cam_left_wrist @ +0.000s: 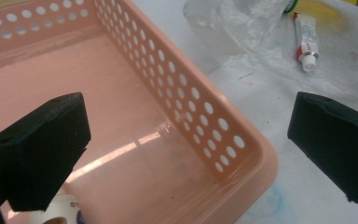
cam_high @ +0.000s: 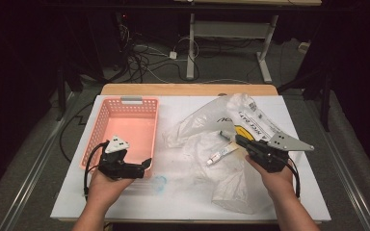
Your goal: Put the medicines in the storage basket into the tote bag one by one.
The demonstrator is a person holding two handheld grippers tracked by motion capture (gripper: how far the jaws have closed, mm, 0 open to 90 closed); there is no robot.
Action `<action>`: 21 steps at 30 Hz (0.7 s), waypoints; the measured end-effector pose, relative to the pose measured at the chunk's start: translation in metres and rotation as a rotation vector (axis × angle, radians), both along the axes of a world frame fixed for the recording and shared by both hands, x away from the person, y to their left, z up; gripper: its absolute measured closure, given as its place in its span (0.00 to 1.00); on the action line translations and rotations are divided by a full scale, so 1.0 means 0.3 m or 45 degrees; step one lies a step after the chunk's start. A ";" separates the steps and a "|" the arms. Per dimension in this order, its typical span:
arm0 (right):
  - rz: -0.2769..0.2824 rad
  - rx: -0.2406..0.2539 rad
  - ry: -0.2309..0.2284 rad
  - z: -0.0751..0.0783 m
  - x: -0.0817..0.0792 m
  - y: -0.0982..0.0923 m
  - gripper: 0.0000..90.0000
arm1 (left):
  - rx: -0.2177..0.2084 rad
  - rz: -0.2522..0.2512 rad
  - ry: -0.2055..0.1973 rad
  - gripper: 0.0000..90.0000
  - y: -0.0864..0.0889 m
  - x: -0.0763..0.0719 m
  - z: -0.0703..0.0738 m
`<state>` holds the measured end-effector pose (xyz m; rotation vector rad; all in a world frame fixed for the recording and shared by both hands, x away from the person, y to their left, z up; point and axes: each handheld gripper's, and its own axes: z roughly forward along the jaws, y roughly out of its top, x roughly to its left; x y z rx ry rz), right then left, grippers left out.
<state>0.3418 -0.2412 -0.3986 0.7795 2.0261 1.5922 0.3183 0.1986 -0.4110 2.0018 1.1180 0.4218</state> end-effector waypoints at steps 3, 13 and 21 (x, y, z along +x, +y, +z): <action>0.001 0.000 0.000 0.001 0.000 0.000 1.00 | 0.007 0.036 0.004 0.00 0.028 0.006 -0.003; 0.000 -0.002 -0.001 0.000 0.002 0.000 1.00 | -0.014 0.179 0.010 0.01 0.158 0.020 -0.008; -0.001 -0.005 0.002 -0.003 0.005 -0.001 1.00 | -0.018 0.240 0.039 0.06 0.211 0.026 -0.023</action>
